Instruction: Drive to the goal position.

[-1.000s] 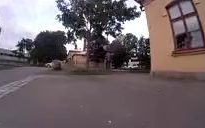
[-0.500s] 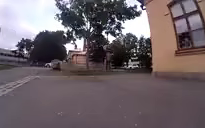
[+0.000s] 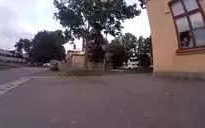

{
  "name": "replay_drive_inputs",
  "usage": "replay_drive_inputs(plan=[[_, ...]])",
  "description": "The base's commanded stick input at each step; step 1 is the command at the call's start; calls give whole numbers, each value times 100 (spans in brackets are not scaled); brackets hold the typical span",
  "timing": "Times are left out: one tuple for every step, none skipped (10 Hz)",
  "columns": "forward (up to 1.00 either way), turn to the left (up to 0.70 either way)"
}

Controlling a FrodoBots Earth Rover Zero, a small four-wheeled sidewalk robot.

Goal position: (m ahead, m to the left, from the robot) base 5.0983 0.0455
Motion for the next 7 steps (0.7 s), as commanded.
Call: replay_drive_inputs(plan=[[45,-27],[45,-27],[45,-27],[45,-27],[45,-27],[45,-27],[45,-27]])
